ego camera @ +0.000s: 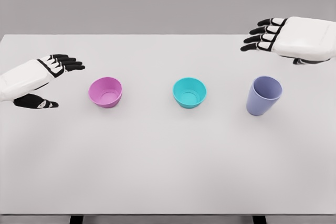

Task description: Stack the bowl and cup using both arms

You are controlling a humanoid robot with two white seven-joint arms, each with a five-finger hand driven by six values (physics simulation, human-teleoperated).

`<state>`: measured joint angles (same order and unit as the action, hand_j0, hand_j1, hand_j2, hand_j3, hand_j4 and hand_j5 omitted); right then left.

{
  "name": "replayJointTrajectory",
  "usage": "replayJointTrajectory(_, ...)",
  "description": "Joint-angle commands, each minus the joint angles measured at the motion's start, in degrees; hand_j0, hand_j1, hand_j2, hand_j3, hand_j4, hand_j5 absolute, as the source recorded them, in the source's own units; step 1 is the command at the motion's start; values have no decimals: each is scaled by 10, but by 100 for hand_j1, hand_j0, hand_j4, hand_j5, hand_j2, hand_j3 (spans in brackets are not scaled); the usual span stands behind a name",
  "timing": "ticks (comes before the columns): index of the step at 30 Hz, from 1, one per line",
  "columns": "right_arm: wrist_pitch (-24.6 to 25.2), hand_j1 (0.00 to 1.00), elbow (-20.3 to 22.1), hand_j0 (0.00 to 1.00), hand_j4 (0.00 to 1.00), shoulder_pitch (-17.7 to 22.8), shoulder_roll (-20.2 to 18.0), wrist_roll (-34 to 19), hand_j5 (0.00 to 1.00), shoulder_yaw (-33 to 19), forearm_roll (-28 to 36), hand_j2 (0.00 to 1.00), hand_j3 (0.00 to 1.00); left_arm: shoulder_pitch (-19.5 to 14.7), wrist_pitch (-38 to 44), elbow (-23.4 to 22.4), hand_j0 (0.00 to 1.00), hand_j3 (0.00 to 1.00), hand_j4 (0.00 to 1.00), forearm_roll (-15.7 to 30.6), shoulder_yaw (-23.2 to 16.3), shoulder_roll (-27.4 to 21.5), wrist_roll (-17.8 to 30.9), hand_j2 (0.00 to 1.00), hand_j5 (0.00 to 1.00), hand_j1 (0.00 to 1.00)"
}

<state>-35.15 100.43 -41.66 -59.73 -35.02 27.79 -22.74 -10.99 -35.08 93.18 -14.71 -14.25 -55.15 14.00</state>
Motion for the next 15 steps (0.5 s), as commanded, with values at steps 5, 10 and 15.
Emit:
replayJointTrajectory(5, 1, 100, 0, 100, 100, -10, 23, 0, 100, 2, 6, 100, 100, -1, 1, -1, 100, 100, 100, 1, 2, 0, 0, 100, 100, 100)
replayJointTrajectory(10, 1, 100, 0, 100, 100, -14, -5, 0, 100, 2, 6, 100, 100, -10, 1, 7, 99, 99, 99, 76, 31, -7, 153, 99, 99, 99)
replayJointTrajectory(15, 1, 100, 0, 100, 100, -10, -5, 0, 100, -5, 7, 100, 100, -81, 1, 53, 100, 100, 100, 129, 30, -7, 210, 100, 100, 100)
